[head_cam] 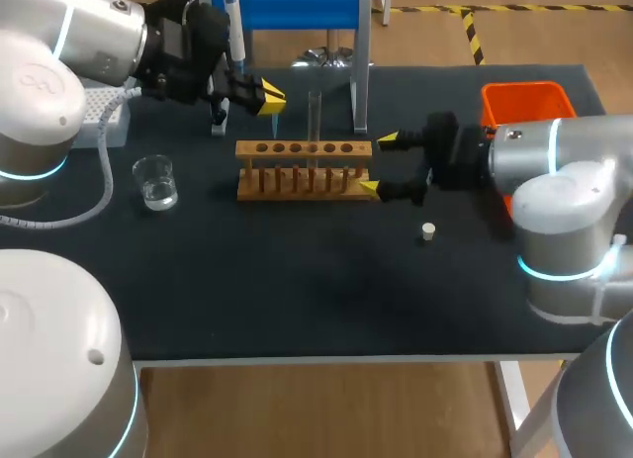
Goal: Invert the test tube, pick up the pipette, mount the tip to pipette, aspirate from beaker and dispense into the tube, eject the tip, return the pipette, and cap with the stopper.
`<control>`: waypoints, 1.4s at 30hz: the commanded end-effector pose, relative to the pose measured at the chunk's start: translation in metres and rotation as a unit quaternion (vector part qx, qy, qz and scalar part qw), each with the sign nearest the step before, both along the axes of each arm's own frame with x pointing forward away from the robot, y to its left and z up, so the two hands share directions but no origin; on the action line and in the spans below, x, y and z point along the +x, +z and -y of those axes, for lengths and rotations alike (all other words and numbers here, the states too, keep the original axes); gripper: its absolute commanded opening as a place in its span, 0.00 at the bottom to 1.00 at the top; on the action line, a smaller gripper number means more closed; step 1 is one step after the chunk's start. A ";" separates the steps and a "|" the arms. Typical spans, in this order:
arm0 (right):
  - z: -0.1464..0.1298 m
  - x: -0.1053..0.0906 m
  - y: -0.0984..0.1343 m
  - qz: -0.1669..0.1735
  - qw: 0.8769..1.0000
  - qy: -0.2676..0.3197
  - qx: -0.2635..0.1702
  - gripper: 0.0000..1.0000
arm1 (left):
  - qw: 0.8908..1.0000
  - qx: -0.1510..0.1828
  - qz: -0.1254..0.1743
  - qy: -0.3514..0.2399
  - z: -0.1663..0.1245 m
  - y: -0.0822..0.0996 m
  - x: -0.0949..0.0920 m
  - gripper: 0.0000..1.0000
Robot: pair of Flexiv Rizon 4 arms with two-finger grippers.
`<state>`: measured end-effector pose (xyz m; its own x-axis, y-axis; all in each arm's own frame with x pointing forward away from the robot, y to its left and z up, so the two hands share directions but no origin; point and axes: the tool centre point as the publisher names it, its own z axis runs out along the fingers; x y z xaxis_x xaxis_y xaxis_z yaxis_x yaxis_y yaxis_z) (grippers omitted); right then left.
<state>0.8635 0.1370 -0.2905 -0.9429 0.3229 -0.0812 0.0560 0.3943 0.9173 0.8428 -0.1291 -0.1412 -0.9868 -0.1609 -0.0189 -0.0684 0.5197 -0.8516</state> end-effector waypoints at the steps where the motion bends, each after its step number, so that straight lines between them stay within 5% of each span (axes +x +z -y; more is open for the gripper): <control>1: 0.043 -0.024 0.028 -0.015 0.996 0.060 0.057 1.00 | 1.000 0.001 -0.001 -0.001 -0.001 0.001 0.000 0.00; 12: 0.017 -0.045 0.058 -0.039 0.980 0.140 0.138 1.00 | 1.000 0.000 -0.002 -0.003 0.001 0.000 -0.002 0.00; 27: -0.014 -0.069 0.066 -0.024 0.971 0.183 0.154 1.00 | 0.999 -0.005 -0.006 -0.054 0.032 -0.002 -0.026 0.00; 42: -0.044 -0.077 0.087 -0.025 0.959 0.194 0.205 1.00 | 0.998 -0.006 -0.005 -0.059 0.033 -0.002 -0.027 0.00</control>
<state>0.7820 0.1718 -0.2039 -0.9981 -0.0563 0.0255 0.0254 0.0036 0.9997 0.8148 -0.1618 -0.1434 -0.9990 -0.0448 -0.0085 -0.0156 0.5114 -0.8592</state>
